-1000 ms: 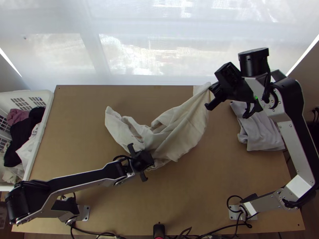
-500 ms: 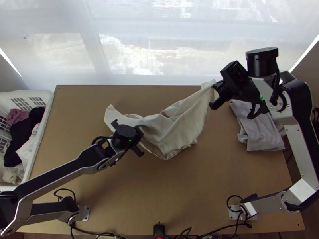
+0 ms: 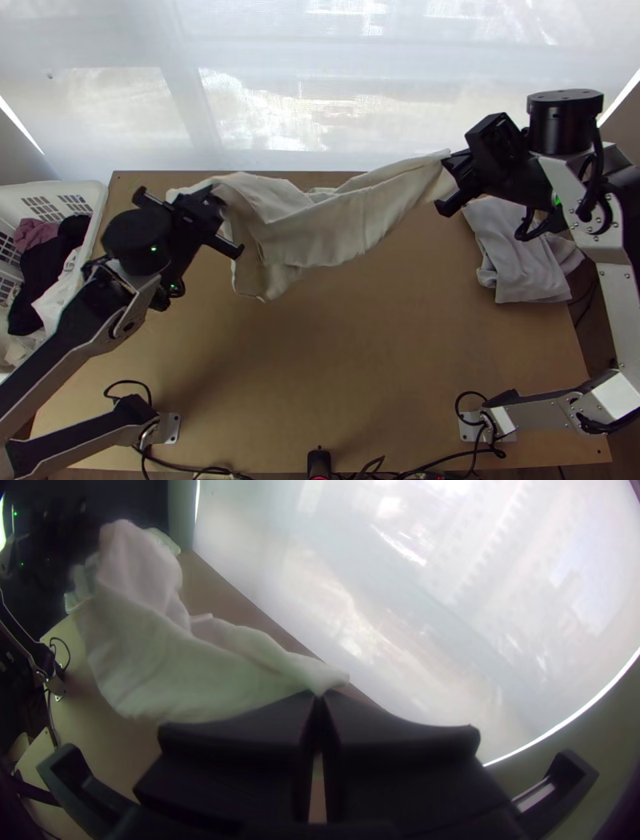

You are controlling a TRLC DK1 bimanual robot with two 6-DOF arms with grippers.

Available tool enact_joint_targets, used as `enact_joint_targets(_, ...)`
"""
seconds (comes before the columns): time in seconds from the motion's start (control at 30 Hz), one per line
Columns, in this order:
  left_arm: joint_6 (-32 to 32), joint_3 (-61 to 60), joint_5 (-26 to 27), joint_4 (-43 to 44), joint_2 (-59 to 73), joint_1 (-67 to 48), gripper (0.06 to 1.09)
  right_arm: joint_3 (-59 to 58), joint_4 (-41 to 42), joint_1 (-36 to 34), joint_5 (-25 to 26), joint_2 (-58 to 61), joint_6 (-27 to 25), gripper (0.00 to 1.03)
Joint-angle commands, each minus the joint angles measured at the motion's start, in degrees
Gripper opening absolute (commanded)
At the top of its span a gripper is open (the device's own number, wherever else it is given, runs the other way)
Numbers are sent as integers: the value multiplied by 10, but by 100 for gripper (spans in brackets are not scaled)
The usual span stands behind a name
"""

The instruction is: Fold the t-shirt

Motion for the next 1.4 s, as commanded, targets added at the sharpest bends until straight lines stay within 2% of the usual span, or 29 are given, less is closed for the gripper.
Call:
enact_joint_targets(0.0, 3, 79, -17, 3, -57, 40, 9, 18, -28, 23, 0, -18, -1, 3)
enact_joint_targets(0.2, 4, 87, -16, -34, -94, 60, 9, 13, -79, 78, -1, -29, -7, 3)
enact_joint_targets(0.37, -15, 40, 8, -17, -79, 52, 9, -36, -105, 114, -17, -36, 0, 3)
enact_joint_targets(0.47, -29, 25, 13, 10, -28, 25, 9, -80, -124, 133, -61, -37, 6, 3)
enact_joint_targets(0.6, -47, 24, 61, 41, 81, 22, 9, -141, -153, 173, -109, -37, 19, 3)
enact_joint_targets(0.73, -50, 27, 105, 54, 192, 14, 9, -212, -154, 209, -129, -41, 24, 3)
enact_joint_targets(0.9, -54, 21, 118, 97, 291, 9, 9, -252, -153, 199, -142, -32, 21, 3)
enact_joint_targets(1.07, -73, 27, 118, 119, 361, 31, 10, -282, -134, 110, -146, -38, 9, 3)
enact_joint_targets(1.1, -79, 30, 118, 118, 364, 33, 14, -289, -123, 94, -147, -42, 9, 3)
enact_joint_targets(1.13, -84, 30, 118, 117, 364, 35, 25, -294, -113, 77, -147, -45, 9, 3)
enact_joint_targets(1.2, -87, 31, 118, 106, 361, 36, 61, -306, -96, 48, -147, -53, 8, 3)
enact_joint_targets(1.27, -89, 34, 116, 88, 352, 38, 86, -312, -86, 23, -147, -59, 7, 3)
enact_joint_targets(1.3, -97, 36, 115, 75, 343, 40, 95, -315, -80, 11, -147, -66, 7, 3)
enact_joint_targets(1.37, -101, 39, 116, 44, 323, 47, 99, -323, -71, -13, -147, -76, 6, 3)
